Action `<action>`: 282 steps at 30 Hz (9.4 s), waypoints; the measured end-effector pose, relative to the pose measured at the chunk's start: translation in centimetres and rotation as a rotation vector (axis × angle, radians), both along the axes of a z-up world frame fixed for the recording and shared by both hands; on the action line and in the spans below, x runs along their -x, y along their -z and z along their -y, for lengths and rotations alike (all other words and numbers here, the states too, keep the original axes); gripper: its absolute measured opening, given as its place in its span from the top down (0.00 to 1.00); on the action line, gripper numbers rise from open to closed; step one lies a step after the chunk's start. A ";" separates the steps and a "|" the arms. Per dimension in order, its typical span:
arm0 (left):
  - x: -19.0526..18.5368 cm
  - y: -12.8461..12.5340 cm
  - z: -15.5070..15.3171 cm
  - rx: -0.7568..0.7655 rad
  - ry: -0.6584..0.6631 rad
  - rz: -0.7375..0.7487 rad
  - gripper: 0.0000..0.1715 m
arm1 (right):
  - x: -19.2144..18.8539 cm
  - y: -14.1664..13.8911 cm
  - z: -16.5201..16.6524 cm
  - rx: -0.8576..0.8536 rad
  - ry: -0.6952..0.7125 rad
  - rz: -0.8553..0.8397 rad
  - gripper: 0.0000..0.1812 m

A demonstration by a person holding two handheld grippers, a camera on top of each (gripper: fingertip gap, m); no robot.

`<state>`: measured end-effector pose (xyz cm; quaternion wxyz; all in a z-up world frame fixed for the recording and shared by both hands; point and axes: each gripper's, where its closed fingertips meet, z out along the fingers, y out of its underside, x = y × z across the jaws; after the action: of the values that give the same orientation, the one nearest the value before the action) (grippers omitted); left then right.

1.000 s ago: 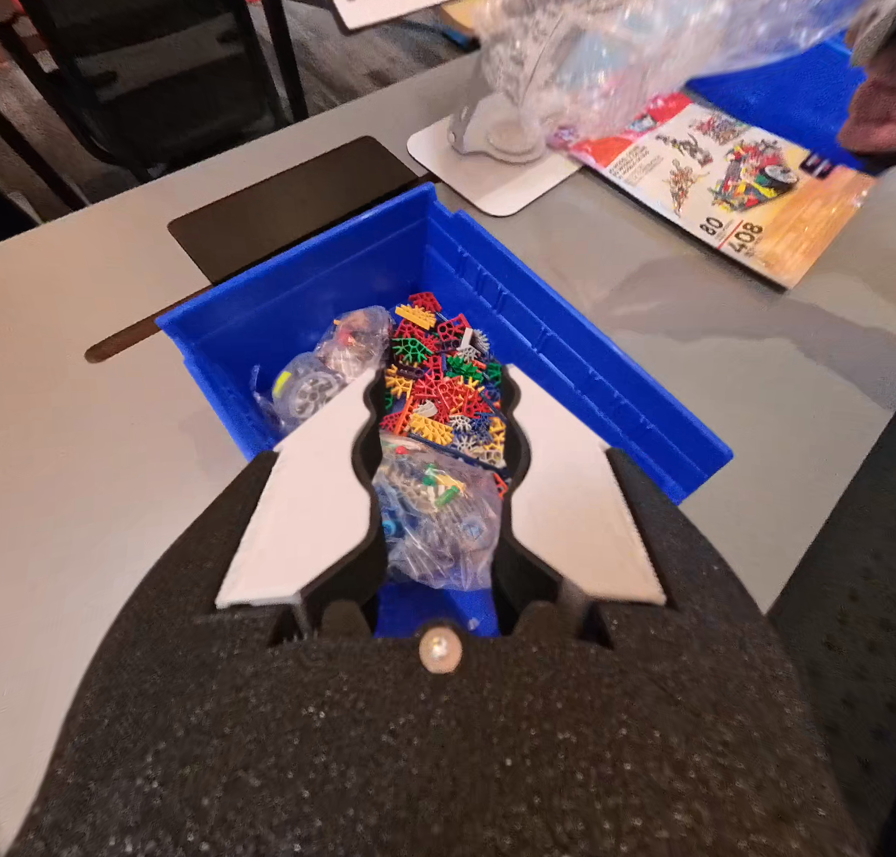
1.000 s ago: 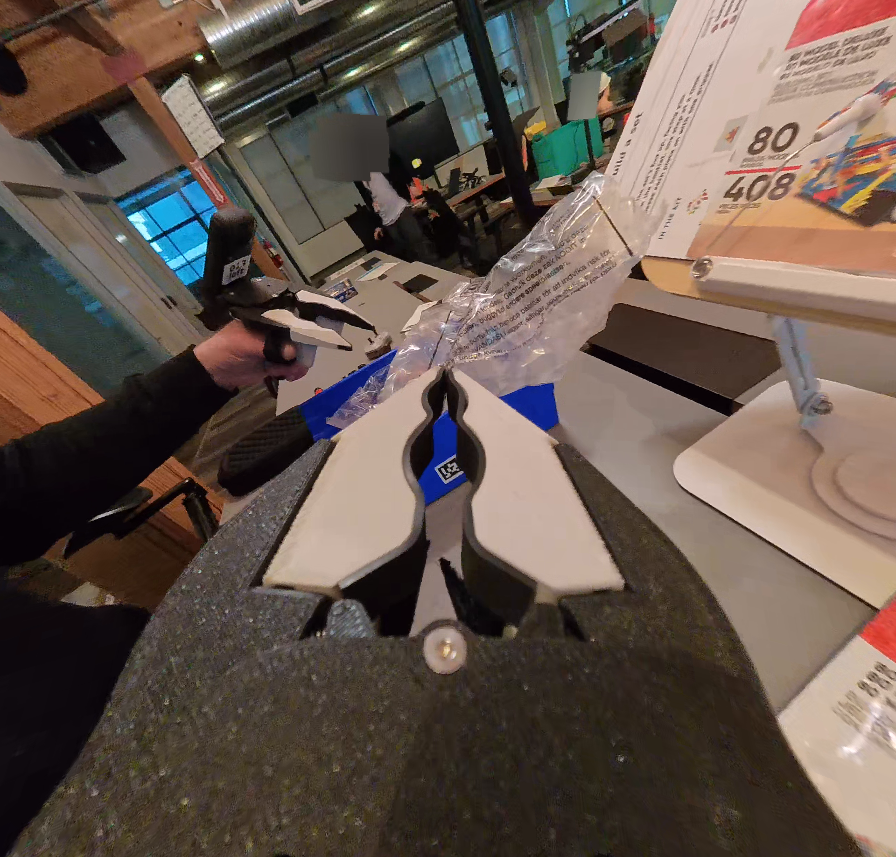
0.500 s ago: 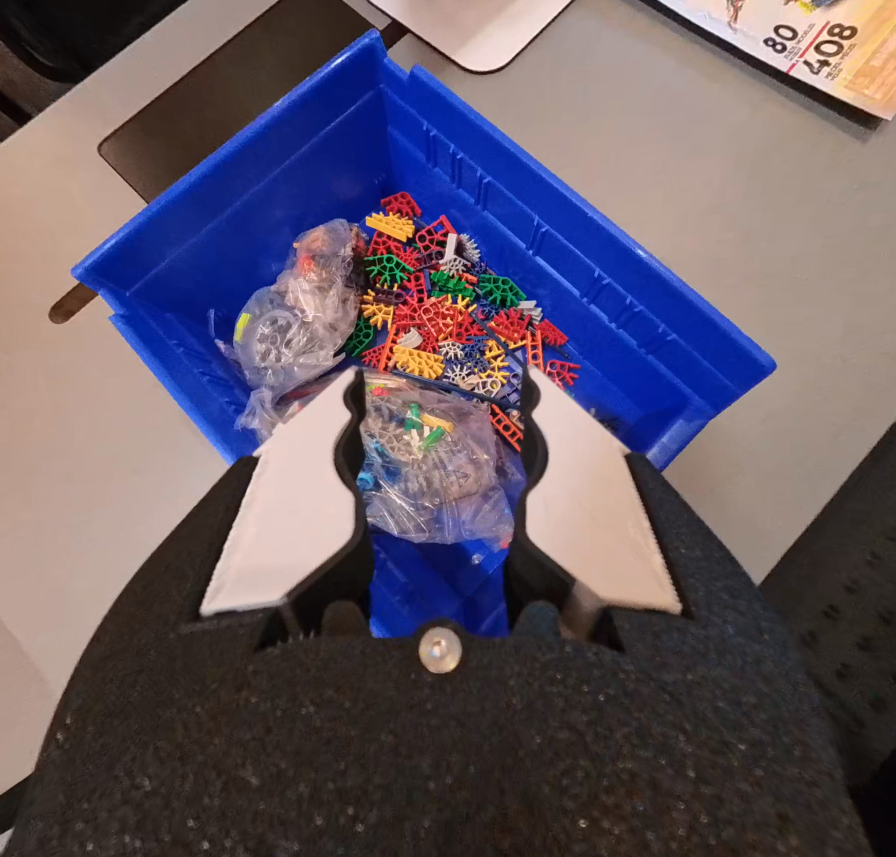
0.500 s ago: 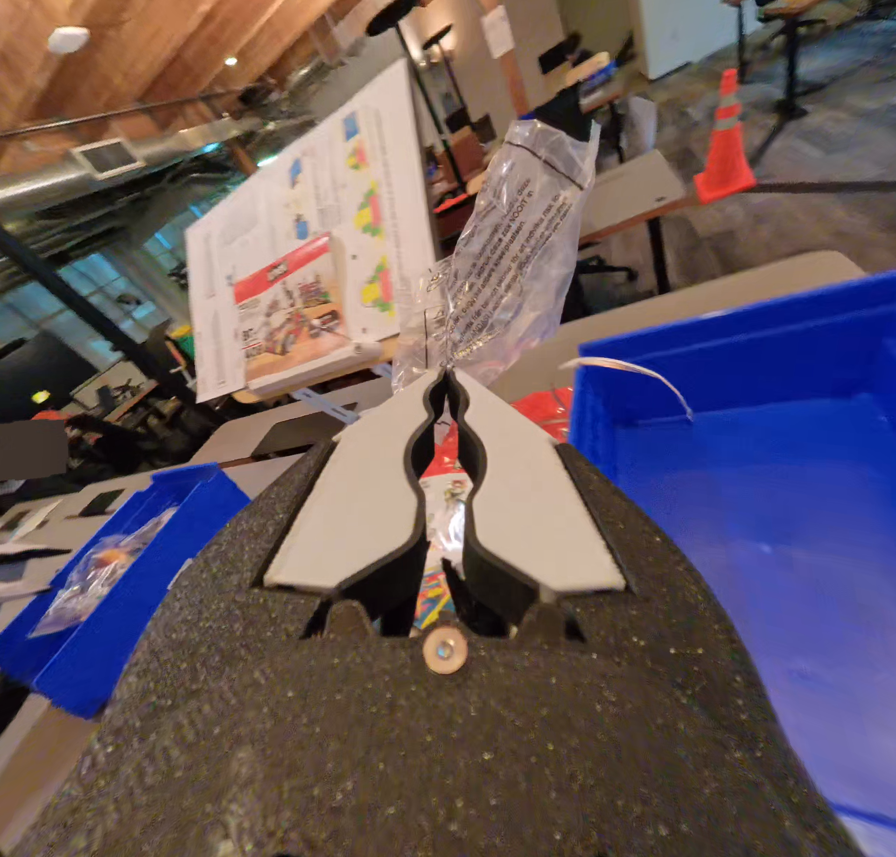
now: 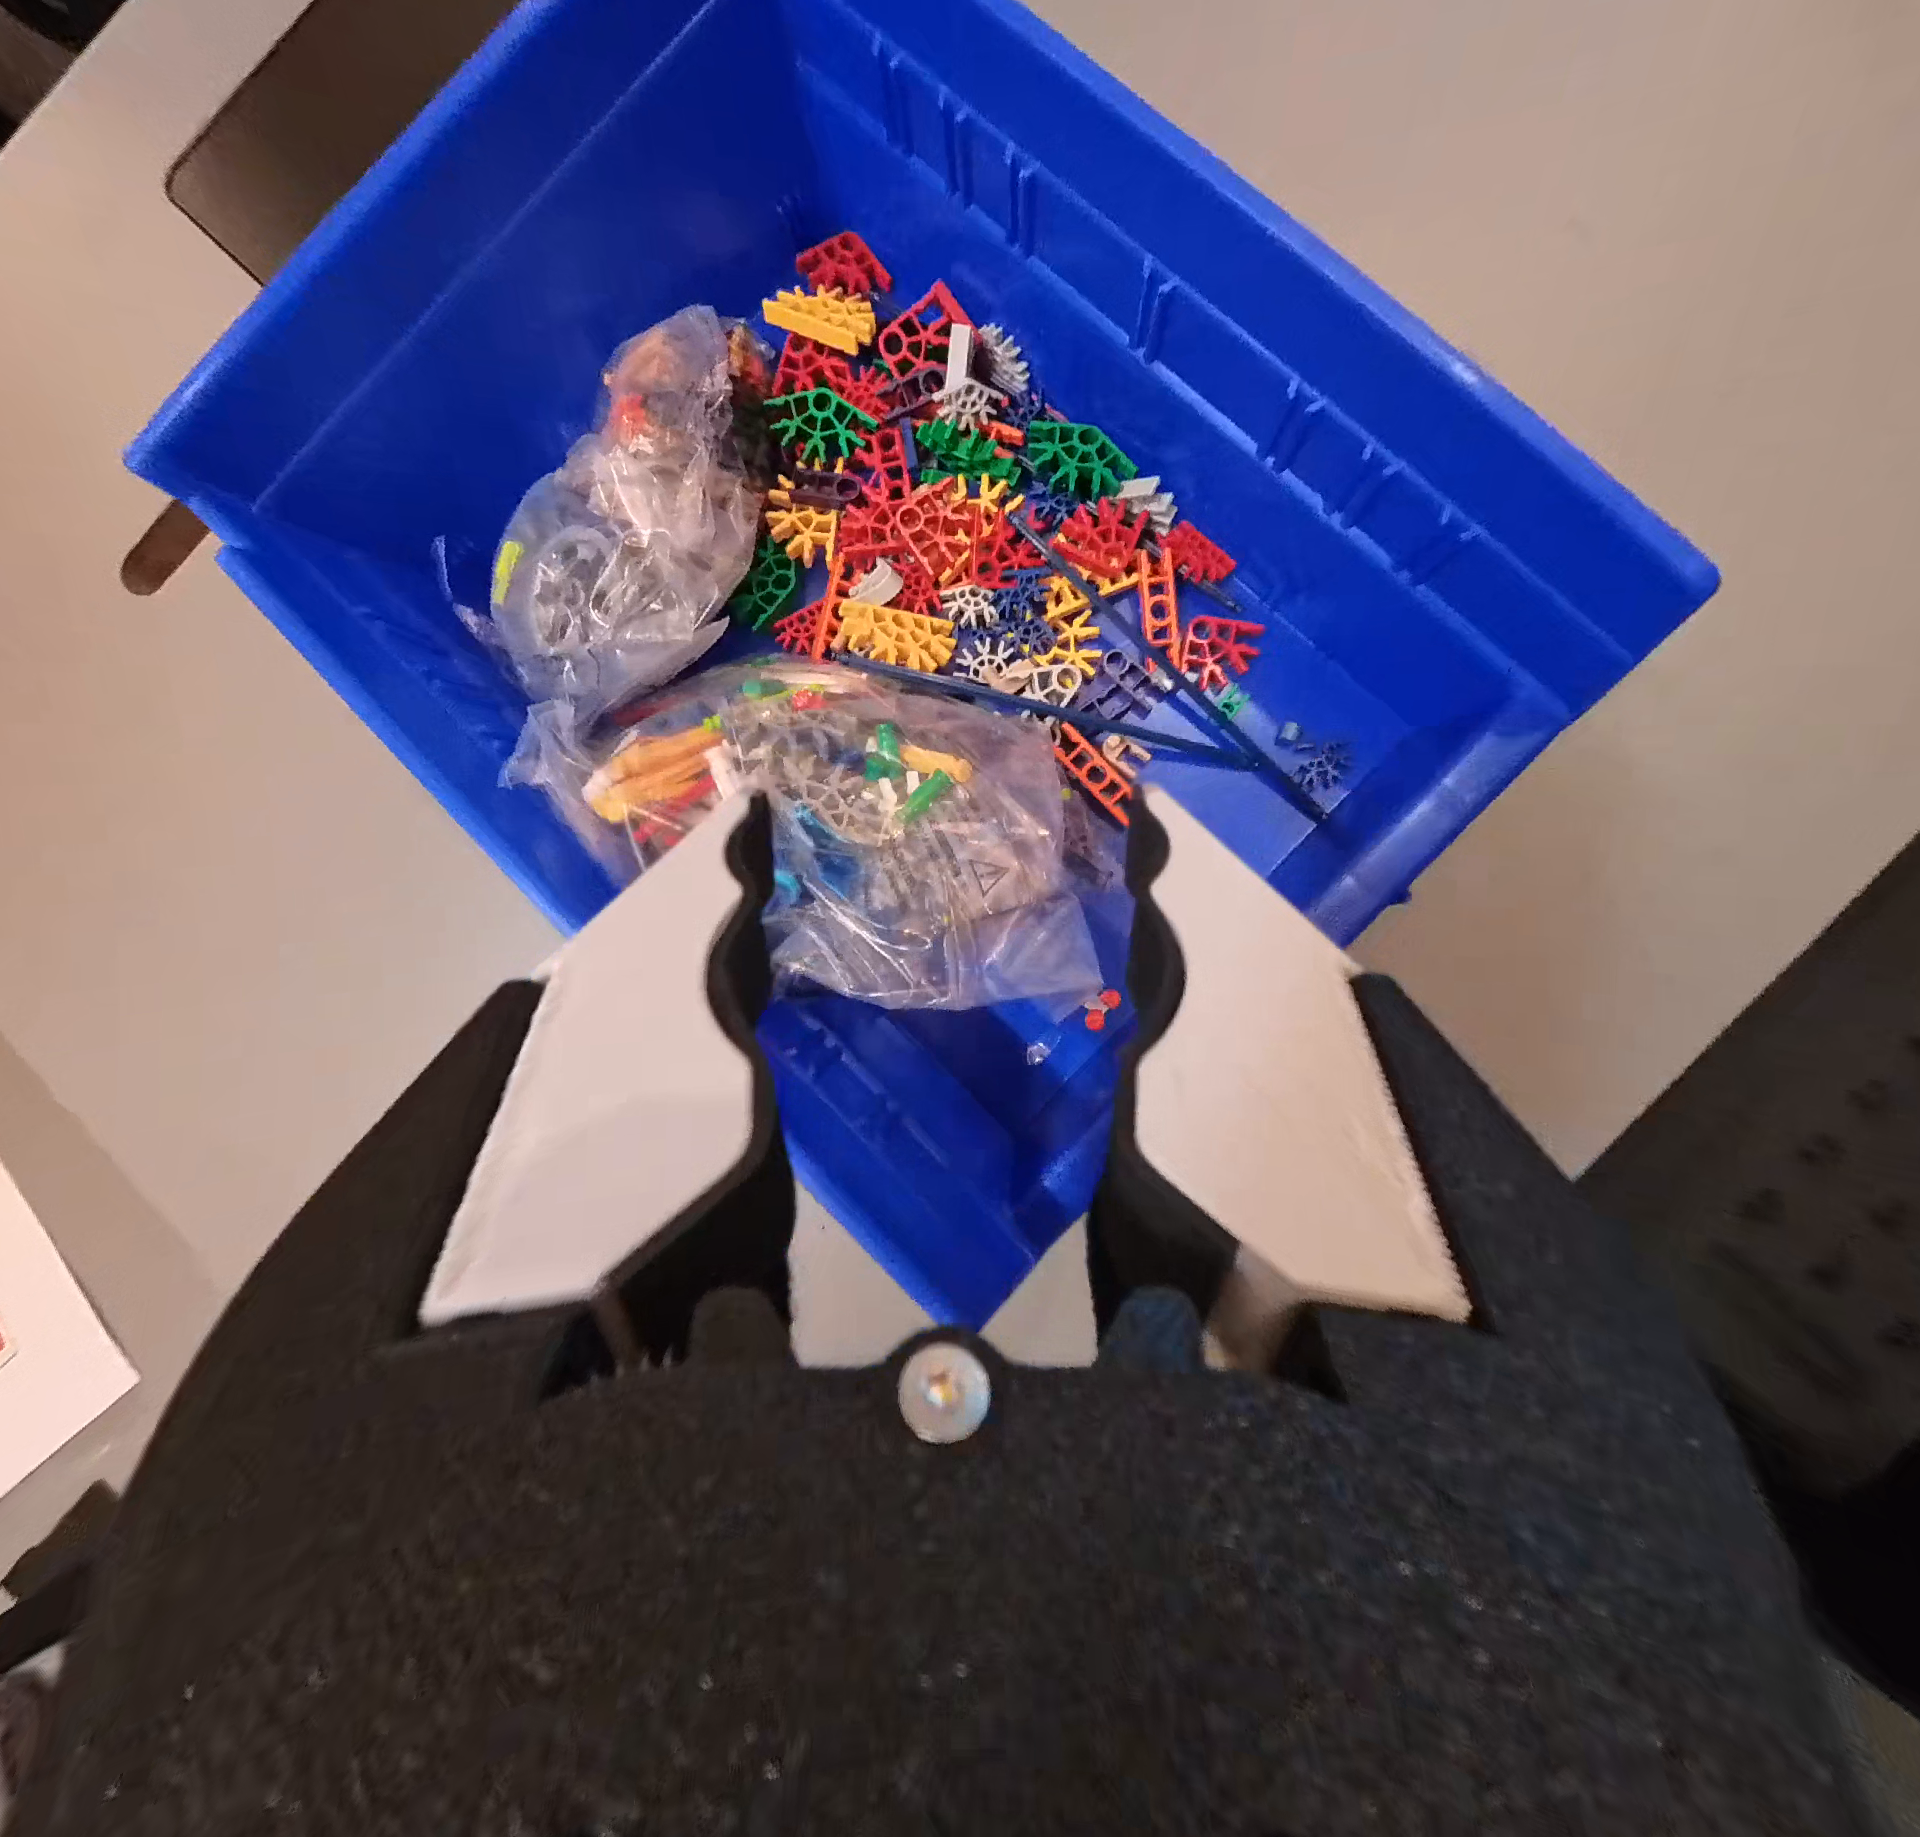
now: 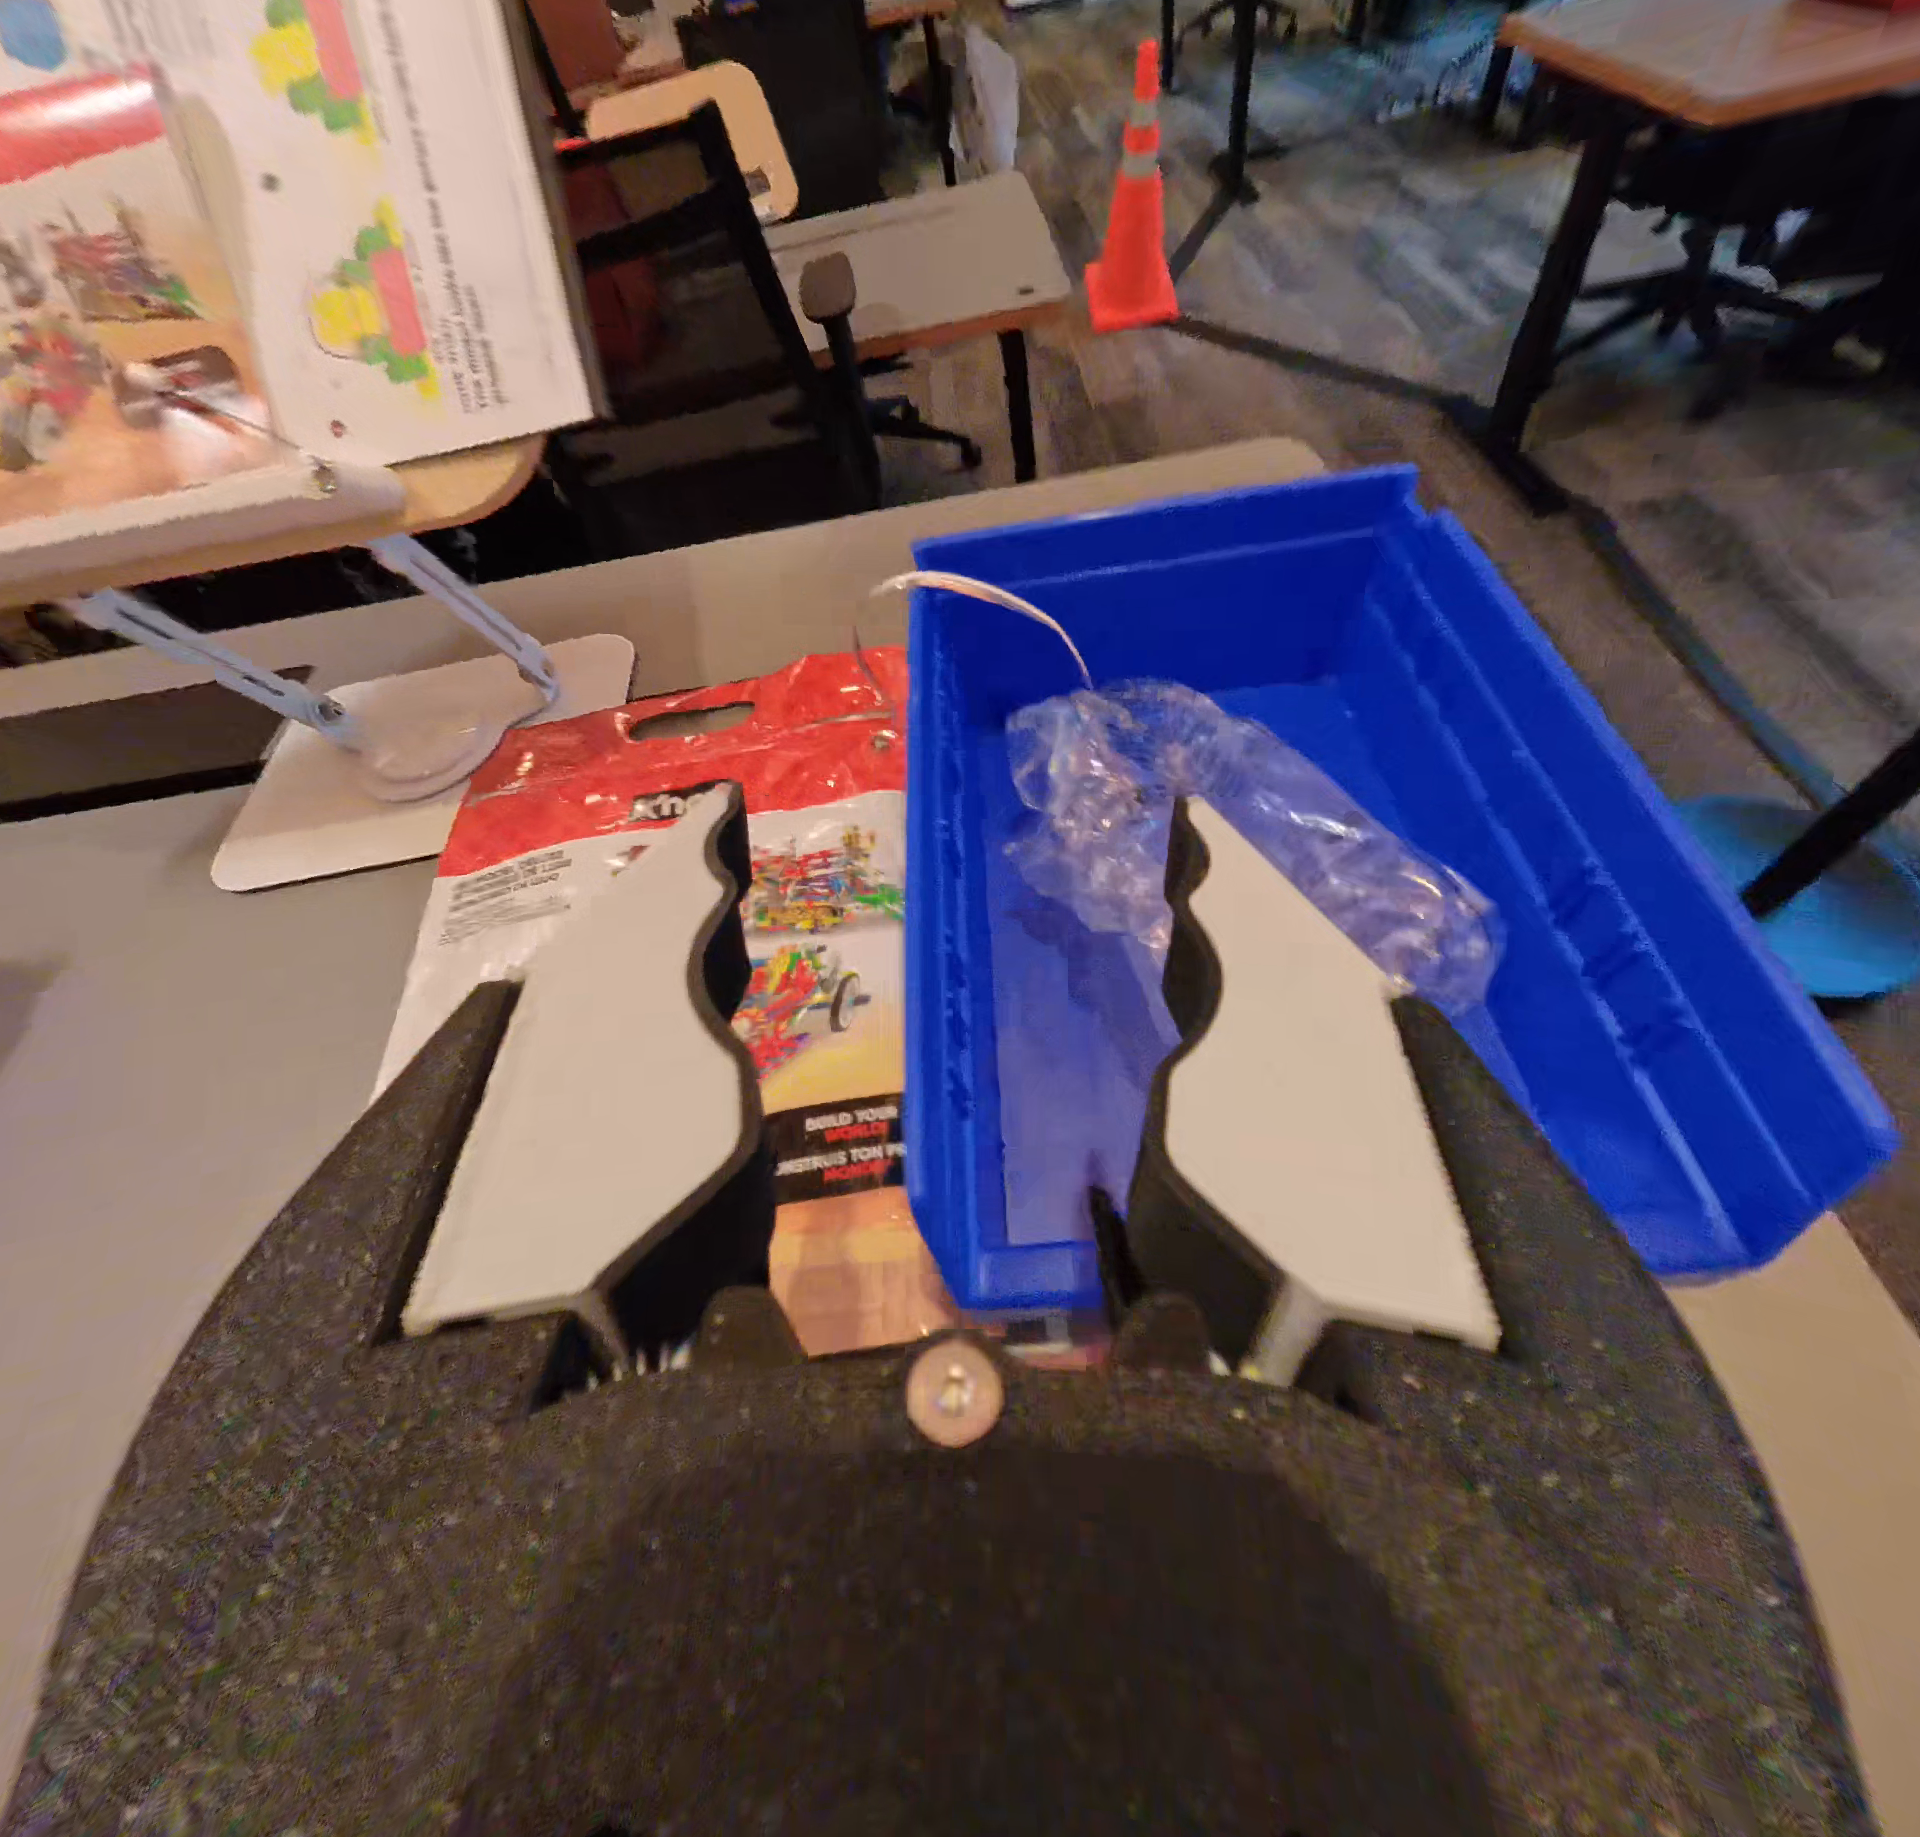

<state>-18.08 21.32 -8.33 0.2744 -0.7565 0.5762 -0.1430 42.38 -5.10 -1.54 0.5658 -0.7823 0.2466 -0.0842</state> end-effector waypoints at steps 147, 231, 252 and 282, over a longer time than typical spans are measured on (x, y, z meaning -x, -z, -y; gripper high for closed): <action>-12.2 -13.9 17.2 0.103 0.328 0.714 0.85 | 48.0 -8.0 -8.2 -0.341 -1.632 -0.135 1.00; -28.1 -4.4 13.5 0.214 0.154 0.643 0.82 | 33.2 3.5 -13.4 -0.103 -1.075 -0.047 1.00; -29.5 -2.0 10.8 -0.032 -0.009 0.447 1.00 | 35.7 4.1 -12.8 0.027 -1.127 0.293 1.00; -28.4 -4.3 15.7 0.290 0.177 0.590 0.98 | 32.8 3.4 -11.4 -0.078 -1.154 0.034 1.00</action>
<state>10.32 5.58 -4.00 0.3054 -0.6606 0.5090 -0.4595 9.57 6.29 -4.89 0.5523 -0.7673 -0.2262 0.2347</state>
